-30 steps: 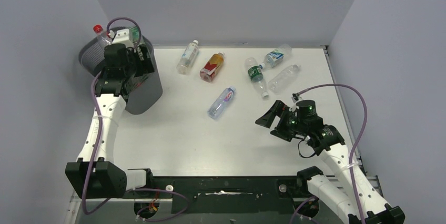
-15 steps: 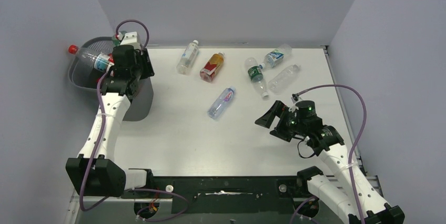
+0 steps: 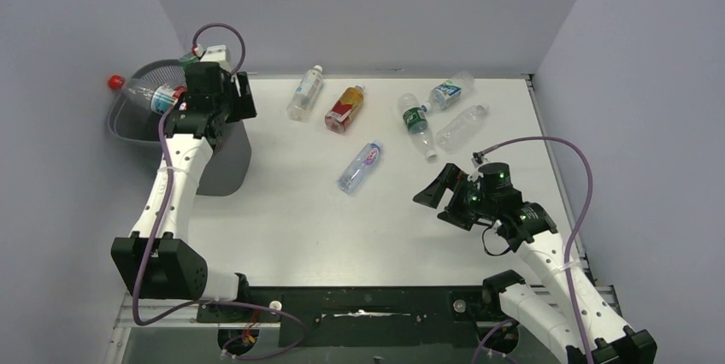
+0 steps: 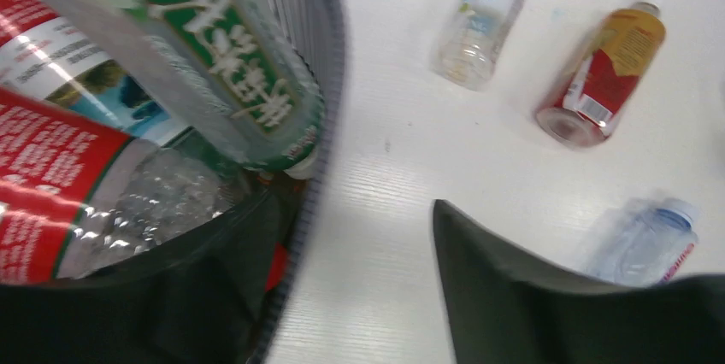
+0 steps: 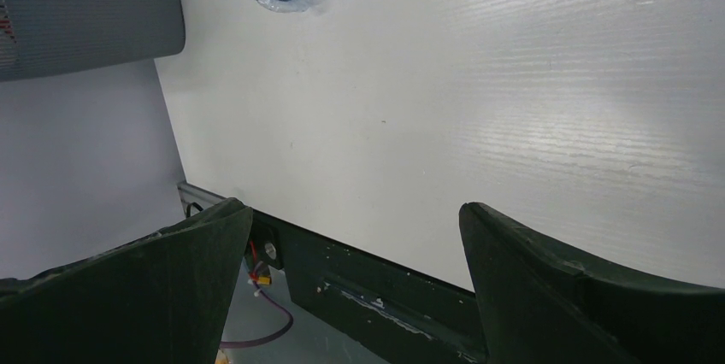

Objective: Put the plastic bottles in the bin
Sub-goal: Adjust the trash bin at the center of the board.

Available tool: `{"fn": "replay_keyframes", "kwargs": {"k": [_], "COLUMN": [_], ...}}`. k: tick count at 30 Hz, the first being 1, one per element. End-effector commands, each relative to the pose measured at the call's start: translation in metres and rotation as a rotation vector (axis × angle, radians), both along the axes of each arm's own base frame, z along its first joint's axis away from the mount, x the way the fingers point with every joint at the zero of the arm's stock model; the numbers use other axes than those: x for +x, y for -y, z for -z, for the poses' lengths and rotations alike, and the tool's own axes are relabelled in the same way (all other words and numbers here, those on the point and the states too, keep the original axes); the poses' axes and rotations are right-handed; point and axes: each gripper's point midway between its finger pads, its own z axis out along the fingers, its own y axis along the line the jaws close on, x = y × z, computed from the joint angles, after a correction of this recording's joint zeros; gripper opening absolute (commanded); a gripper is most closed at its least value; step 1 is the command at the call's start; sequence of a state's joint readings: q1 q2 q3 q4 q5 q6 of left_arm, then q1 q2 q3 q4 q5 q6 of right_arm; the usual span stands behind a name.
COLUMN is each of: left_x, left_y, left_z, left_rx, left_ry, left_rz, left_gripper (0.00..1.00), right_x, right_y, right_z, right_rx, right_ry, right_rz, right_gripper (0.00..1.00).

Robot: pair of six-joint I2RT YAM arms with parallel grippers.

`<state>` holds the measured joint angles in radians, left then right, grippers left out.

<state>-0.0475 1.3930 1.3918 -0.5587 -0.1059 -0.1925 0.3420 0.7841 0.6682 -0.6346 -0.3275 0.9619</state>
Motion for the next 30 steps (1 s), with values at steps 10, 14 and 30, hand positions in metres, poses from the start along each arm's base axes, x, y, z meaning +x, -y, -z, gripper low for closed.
{"fn": "replay_keyframes", "kwargs": {"k": [10,14,30], "left_x": [0.010,0.016,-0.015], "left_y": [-0.007,0.001,0.091], "left_z": [-0.038,-0.043,-0.014], "left_rx": [-0.014,-0.049,-0.153], "left_ry": [0.051,0.056,-0.001], "left_rz": [0.011,0.029,0.094], "left_gripper": [0.10,0.10,0.11], "right_x": [0.010,0.011,0.019], "right_y": [-0.010,-0.010,-0.007], "right_z": [-0.004,-0.004,-0.010], "right_rx": [0.028,0.028,-0.014], "right_ry": [0.031,0.033,0.060], "right_rz": [-0.031,-0.029,-0.028], "right_gripper": [0.98,0.98,0.98]}}
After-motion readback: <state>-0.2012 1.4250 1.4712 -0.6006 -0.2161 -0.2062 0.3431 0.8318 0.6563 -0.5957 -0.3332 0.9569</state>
